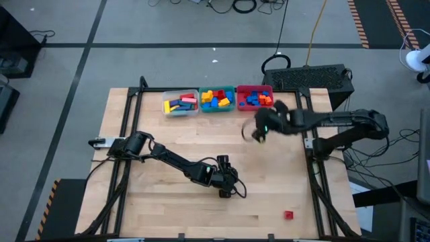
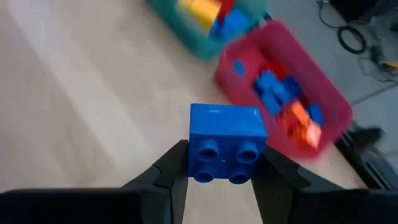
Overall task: Sort blocks by size
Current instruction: Put the blue 4 stud game piece into the red bin, then put the red 4 stud game piece into the red bin
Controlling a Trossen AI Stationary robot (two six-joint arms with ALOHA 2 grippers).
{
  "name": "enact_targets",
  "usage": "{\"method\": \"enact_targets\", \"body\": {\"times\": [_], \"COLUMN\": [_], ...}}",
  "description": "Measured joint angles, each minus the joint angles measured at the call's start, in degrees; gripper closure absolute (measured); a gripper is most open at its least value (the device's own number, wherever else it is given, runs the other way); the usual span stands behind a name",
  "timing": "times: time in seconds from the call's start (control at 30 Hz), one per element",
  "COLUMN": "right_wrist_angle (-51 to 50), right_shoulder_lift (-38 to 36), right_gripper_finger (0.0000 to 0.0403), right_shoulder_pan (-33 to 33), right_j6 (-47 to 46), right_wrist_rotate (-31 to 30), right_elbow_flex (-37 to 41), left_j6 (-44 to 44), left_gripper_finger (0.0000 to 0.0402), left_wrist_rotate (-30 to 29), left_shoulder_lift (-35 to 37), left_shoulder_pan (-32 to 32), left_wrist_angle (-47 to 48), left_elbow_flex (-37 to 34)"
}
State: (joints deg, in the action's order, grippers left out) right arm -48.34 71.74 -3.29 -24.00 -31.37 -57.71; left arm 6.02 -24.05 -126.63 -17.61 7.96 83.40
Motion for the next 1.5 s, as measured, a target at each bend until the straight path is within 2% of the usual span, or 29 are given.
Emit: {"method": "enact_targets", "body": {"times": [0.13,0.27,0.47,0.67,0.87,1.1,1.23,1.5], "right_wrist_angle": [11.9,20.0,25.6,29.5,30.4,28.3,22.5,0.5], "right_shoulder_lift": [1.5,5.2,15.5,23.4,24.7,19.5,14.1,5.2], "right_gripper_finger": [0.0275,0.0275,0.0275,0.0271,0.0224,0.0165,0.0161,0.0181], "right_shoulder_pan": [-11.6,-22.0,-32.7,-38.4,-40.2,-39.8,-37.8,-28.2], "right_j6": [9.2,13.0,14.8,15.4,17.3,17.7,17.3,12.4], "right_wrist_rotate": [8.7,17.9,22.0,27.0,27.2,27.1,26.9,27.0], "right_elbow_flex": [0.0,-0.1,-0.1,-0.1,-0.1,0.0,0.0,0.0], "left_j6": [-0.4,-0.3,-0.3,-0.1,1.2,1.1,1.1,1.1], "left_gripper_finger": [0.0173,0.0173,0.0173,0.0173,0.0173,0.0173,0.0173,0.0173], "left_wrist_rotate": [0.0,0.0,-0.2,-0.1,-0.2,-0.2,-0.3,-0.4], "left_shoulder_lift": [0.0,0.1,0.1,0.2,0.2,0.2,0.2,0.2], "left_shoulder_pan": [0.0,-0.4,-0.9,-0.9,-0.9,-0.9,-0.9,-0.9], "left_wrist_angle": [0.2,1.2,2.0,3.6,4.4,4.7,4.9,4.9], "left_elbow_flex": [0.0,0.0,0.1,0.1,0.2,0.1,0.1,0.1]}}
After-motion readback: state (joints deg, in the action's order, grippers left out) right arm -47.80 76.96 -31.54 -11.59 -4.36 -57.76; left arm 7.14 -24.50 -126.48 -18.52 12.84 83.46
